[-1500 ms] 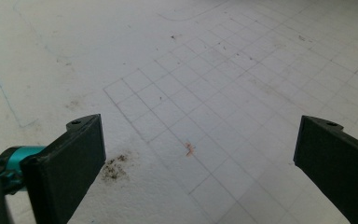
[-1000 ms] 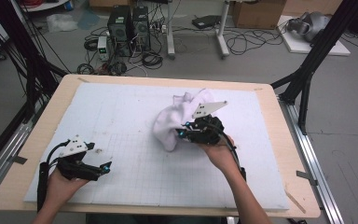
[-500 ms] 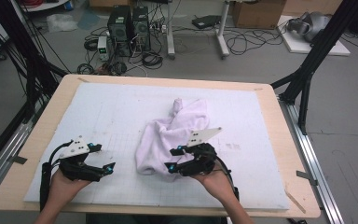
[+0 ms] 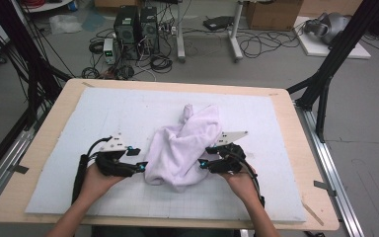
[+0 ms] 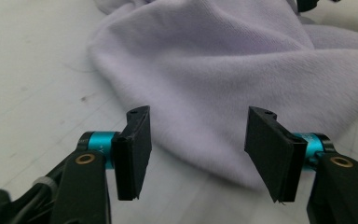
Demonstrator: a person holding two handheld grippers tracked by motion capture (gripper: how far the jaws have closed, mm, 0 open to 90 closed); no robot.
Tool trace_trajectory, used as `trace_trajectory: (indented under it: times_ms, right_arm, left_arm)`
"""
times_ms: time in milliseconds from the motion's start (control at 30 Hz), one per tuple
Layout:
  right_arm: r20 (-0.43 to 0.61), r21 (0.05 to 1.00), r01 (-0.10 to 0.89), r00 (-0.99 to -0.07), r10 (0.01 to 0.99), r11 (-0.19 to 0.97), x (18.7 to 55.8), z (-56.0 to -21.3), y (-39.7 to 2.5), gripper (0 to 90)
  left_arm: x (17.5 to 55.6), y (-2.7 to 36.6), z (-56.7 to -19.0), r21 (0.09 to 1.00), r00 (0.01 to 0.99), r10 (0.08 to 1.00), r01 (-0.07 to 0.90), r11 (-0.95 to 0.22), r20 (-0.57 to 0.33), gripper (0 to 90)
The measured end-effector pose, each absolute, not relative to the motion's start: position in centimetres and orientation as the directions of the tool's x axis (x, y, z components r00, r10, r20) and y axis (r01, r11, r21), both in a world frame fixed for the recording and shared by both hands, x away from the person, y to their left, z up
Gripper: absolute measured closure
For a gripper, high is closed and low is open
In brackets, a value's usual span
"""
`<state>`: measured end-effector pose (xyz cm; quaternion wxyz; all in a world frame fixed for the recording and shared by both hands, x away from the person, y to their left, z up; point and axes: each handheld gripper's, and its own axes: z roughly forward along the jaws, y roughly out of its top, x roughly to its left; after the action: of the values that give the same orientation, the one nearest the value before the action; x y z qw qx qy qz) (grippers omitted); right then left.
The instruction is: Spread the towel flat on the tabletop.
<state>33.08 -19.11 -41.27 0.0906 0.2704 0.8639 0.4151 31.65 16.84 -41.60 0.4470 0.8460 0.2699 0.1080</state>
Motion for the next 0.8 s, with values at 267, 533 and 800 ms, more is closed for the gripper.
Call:
trace_trajectory:
  times_ms: [267,533,800]
  right_arm:
    - [0.053,0.689,0.401,-0.859,0.51,0.604,33.6,-43.6,-17.7,65.6]
    - [0.1,0.723,0.402,-0.866,0.491,0.562,32.6,-43.2,-18.9,82.2]
    - [0.079,0.75,0.35,-0.89,0.45,0.56,28.7,-41.3,-20.5,82.6]
  left_arm:
    - [32.9,14.0,-43.8,0.713,0.832,0.555,0.394,-0.58,-0.008,62.5]
    - [32.1,14.0,-43.1,0.712,0.847,0.531,0.36,-0.603,0.02,88.5]
    - [28.8,18.6,-40.7,0.768,0.829,0.557,0.33,-0.549,0.043,88.6]
